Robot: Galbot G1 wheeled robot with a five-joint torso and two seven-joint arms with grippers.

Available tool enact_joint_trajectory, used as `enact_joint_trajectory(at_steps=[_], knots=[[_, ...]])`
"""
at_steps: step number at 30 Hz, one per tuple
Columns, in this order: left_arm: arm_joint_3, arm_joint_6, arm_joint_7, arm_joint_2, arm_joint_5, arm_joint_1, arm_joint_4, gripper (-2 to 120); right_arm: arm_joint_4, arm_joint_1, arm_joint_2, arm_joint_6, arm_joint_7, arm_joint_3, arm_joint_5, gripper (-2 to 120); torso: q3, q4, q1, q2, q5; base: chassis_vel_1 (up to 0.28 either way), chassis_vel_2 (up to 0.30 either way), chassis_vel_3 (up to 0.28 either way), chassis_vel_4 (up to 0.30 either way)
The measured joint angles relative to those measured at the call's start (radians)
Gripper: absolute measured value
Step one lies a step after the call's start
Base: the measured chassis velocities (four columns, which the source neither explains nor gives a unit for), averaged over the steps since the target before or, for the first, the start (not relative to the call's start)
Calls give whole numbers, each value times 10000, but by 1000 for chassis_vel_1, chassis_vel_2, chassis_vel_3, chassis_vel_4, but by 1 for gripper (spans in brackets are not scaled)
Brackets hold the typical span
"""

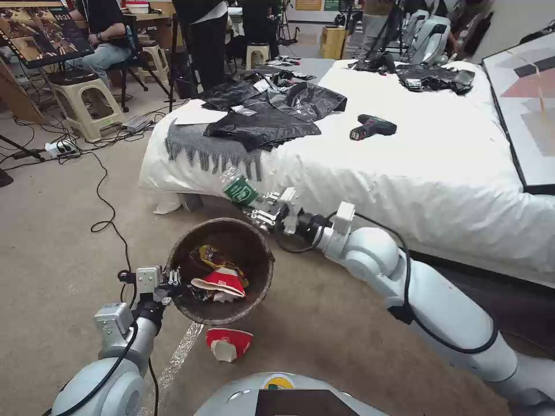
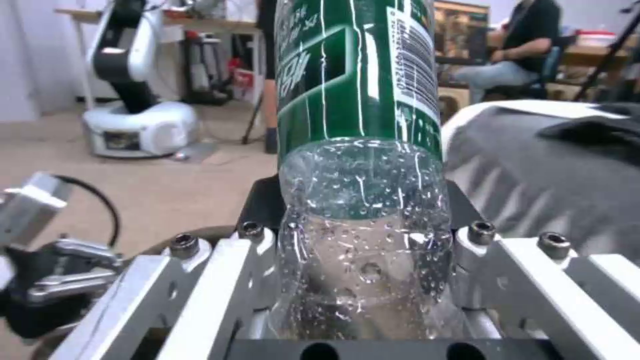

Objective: Pick up the trash bin, then pick up the garbage from the floor and place it into the trash bin.

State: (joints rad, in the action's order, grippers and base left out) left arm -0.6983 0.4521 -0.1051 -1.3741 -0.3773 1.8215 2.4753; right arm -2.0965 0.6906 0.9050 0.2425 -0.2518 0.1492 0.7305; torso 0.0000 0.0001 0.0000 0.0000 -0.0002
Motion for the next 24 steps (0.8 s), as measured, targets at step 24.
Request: enact_joint_trajectory(at_steps=[24], knots=[[12,-5,77,-1,2,-70,-24,0,81,-180,147,-12,308,1789,-680,51,0,-1,0,0,1,0,0,0,0]])
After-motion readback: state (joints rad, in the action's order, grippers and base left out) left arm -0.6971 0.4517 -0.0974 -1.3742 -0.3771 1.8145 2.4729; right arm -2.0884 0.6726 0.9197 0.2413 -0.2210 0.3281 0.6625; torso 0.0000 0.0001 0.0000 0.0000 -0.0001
